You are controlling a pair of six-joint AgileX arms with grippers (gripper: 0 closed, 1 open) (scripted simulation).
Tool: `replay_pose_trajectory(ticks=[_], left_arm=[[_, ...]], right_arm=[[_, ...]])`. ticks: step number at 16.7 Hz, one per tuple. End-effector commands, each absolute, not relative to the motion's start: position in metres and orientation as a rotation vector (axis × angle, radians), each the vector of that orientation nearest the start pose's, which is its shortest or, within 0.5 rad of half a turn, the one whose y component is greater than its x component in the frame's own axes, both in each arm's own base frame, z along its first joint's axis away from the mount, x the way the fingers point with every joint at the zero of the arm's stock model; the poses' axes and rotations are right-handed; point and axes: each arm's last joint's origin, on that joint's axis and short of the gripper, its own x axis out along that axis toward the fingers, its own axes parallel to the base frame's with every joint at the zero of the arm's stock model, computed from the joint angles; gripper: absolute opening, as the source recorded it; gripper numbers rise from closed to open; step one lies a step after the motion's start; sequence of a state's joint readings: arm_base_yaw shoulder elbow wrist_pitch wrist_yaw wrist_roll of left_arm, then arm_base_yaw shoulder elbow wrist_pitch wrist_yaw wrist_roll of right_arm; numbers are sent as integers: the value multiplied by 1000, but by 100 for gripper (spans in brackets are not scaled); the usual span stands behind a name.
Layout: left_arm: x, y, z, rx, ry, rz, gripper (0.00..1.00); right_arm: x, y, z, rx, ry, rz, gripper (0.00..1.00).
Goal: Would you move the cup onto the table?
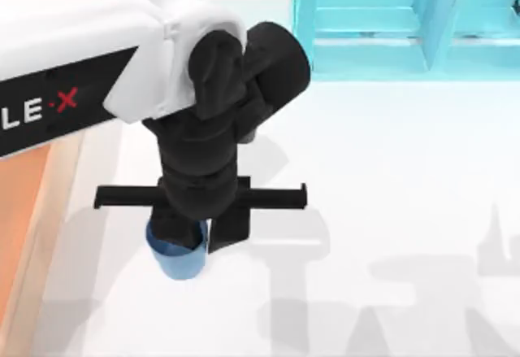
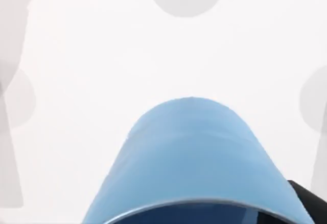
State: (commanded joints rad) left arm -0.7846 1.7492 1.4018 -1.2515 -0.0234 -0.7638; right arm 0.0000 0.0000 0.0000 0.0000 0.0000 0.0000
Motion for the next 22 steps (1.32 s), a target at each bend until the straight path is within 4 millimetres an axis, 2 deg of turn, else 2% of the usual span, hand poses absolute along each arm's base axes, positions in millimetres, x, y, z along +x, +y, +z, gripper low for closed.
replay_pose_trajectory(ticks=[6,11,22], left_arm=[[229,-217,184,44,1571,12,0],[229,-216,180,44,1572,13,0],[229,-216,180,44,1572,13,83]], right_arm=[[106,-1,160,0,0,0,100],[106,-1,160,0,0,0,100],[106,-1,160,0,0,0,100]])
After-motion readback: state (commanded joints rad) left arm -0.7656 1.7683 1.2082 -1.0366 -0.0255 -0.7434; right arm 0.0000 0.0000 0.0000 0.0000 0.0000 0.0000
